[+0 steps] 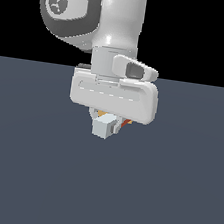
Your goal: Insert the peg into the horizontal hole in a box.
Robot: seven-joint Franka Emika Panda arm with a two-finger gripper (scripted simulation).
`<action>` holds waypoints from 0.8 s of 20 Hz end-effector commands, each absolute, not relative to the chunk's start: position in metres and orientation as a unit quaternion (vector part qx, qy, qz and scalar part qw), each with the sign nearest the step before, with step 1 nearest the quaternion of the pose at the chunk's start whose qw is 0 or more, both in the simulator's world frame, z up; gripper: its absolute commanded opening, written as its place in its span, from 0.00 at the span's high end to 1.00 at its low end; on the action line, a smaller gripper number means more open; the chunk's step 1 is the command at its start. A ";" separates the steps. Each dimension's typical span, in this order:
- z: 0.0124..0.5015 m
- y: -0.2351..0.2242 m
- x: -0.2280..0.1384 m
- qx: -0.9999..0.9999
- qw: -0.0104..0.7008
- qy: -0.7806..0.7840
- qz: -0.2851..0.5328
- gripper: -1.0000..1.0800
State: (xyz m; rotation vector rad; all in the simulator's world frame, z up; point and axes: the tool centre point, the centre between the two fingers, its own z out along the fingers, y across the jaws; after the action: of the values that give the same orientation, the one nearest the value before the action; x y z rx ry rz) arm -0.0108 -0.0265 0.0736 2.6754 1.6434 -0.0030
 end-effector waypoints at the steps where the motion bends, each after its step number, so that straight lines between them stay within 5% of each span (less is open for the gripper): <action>1: 0.082 0.008 -0.002 0.831 0.001 0.557 -0.001 1.00; 7: 0.093 0.058 0.004 0.799 0.000 0.602 0.000 1.00; 16: 0.095 0.063 0.004 0.793 0.000 0.609 0.000 1.00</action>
State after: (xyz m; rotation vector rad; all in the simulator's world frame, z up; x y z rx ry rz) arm 0.0031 0.0639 0.0926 2.4948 1.9117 -0.0040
